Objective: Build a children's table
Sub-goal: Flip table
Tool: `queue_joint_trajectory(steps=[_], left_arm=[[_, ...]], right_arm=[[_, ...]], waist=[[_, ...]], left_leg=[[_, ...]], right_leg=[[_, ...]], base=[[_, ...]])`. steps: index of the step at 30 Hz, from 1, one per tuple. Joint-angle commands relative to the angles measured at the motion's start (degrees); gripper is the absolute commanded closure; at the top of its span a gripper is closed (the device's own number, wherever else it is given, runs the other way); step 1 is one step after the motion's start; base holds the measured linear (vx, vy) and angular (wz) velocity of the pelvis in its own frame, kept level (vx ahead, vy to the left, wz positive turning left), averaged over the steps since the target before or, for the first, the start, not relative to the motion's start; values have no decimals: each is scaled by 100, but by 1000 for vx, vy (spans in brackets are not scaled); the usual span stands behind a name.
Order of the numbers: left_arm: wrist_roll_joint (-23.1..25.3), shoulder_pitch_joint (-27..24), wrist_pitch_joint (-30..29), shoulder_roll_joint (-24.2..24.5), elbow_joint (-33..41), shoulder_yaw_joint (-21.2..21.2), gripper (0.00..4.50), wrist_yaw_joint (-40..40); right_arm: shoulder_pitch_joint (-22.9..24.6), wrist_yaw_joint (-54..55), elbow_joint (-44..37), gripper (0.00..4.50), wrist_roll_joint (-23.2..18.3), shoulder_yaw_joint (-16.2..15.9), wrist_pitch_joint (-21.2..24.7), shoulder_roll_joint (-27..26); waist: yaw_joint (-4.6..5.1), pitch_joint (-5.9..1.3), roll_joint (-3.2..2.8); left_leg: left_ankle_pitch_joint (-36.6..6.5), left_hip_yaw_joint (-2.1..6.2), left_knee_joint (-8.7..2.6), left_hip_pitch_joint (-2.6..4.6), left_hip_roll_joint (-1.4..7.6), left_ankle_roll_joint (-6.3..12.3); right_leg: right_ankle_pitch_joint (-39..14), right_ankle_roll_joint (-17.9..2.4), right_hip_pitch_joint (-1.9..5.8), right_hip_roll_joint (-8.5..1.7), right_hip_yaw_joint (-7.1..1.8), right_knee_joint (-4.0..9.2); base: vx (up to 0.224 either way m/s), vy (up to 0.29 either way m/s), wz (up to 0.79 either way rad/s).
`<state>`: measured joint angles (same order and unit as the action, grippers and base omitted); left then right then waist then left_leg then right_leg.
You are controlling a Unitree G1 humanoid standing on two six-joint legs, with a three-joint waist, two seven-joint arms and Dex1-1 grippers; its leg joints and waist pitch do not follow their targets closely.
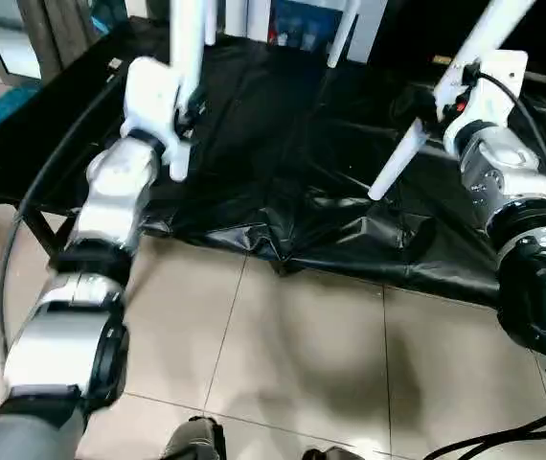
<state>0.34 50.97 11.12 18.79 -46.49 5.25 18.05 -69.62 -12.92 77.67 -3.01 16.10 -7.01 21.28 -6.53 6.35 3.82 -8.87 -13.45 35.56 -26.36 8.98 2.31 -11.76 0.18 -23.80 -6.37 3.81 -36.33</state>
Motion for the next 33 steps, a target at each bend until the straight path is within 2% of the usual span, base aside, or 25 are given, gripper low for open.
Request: queue_joint_trajectory(steps=[1,4,6,7,8,12,13,18,21,24,25,27,28,29,31,33], left_arm=[[193,-48,-15,69,373,-306,289,394],[172,-176,-120,117,611,-393,289,515],[169,-215,-172,138,690,-398,289,527],[164,-220,-189,148,705,-391,289,529],[156,-228,-211,157,727,-389,289,532],[145,-234,-254,164,745,-396,289,538],[147,-235,-271,161,755,-396,289,541],[171,-223,-345,102,764,-445,289,466],[217,-158,-295,23,586,-488,289,372],[252,-112,-252,-36,444,-514,289,301],[271,-84,-225,-68,348,-524,289,260],[291,-59,-197,-91,259,-534,289,228],[346,6,-131,-109,69,-562,289,186],[356,19,-120,-110,39,-567,289,182],[408,94,-62,-105,-121,-593,289,162],[422,151,-42,-101,-192,-598,289,155]], right_arm=[[-74,-12,38,122,97,-16,77,42],[-110,-68,50,146,112,-11,106,29],[-143,-152,53,160,131,-29,115,8],[-159,-200,51,182,148,-47,113,-8],[-170,-233,50,182,169,-52,112,-19],[-168,-354,37,215,219,-81,79,-61],[-161,-362,36,225,244,-98,65,-60],[-51,-466,-6,258,244,-83,-85,-56],[13,-528,-81,276,108,17,-241,-85],[90,-552,-172,280,-32,108,-380,-136],[148,-486,-222,284,-93,155,-446,-165],[210,-445,-275,287,-136,181,-503,-197],[394,-377,-452,288,-163,160,-687,-283],[432,-365,-490,289,-152,144,-733,-298],[632,-298,-689,290,-108,74,-956,-378],[726,-294,-781,290,-95,46,-1017,-409]], waist=[[22,-466,-114],[21,-426,-127],[33,-402,-130],[39,-395,-120],[42,-393,-119],[57,-395,-133],[51,-392,-121],[51,-412,-109],[54,-414,-119],[59,-435,-108],[72,-456,-153],[63,-456,-136],[57,-474,-190],[65,-465,-178],[72,-496,-193],[78,-498,-199]], left_leg=[[-1038,272,-525,481,462,-112],[-1438,280,-584,517,470,-446],[-1522,287,-605,513,465,-564],[-1512,292,-609,508,461,-609],[-1490,292,-606,501,455,-615],[-1233,280,-576,485,437,-507],[-1132,270,-563,477,436,-397],[-1030,261,-551,491,458,-248],[-1018,257,-551,498,460,-257],[-872,250,-530,492,454,-179],[-821,246,-522,504,452,-165],[-819,238,-517,507,452,-140],[-812,247,-511,504,449,-138],[-873,240,-526,513,456,-152],[-909,258,-533,529,453,-259],[-914,255,-530,524,447,-277]], right_leg=[[525,-1458,125,-294,-186,204],[253,-1367,92,-296,-191,218],[281,-1318,87,-288,-189,208],[334,-1295,92,-294,-188,203],[368,-1298,96,-299,-191,198],[656,-1331,126,-319,-205,197],[736,-1381,141,-326,-213,201],[650,-1464,154,-321,-218,206],[640,-1472,147,-313,-214,209],[827,-1517,162,-313,-215,192],[891,-1531,161,-299,-211,190],[930,-1538,160,-303,-217,188],[913,-1544,169,-310,-214,190],[876,-1513,159,-305,-214,205],[911,-1486,174,-294,-201,192],[932,-1522,176,-291,-201,186]], base=[[0,0,0],[0,0,0],[0,0,0],[0,0,0],[0,0,0],[0,0,0],[0,0,0],[0,0,0],[0,0,0],[0,0,0],[0,0,0],[0,0,0],[0,0,0],[0,0,0],[0,0,0],[0,0,0]])
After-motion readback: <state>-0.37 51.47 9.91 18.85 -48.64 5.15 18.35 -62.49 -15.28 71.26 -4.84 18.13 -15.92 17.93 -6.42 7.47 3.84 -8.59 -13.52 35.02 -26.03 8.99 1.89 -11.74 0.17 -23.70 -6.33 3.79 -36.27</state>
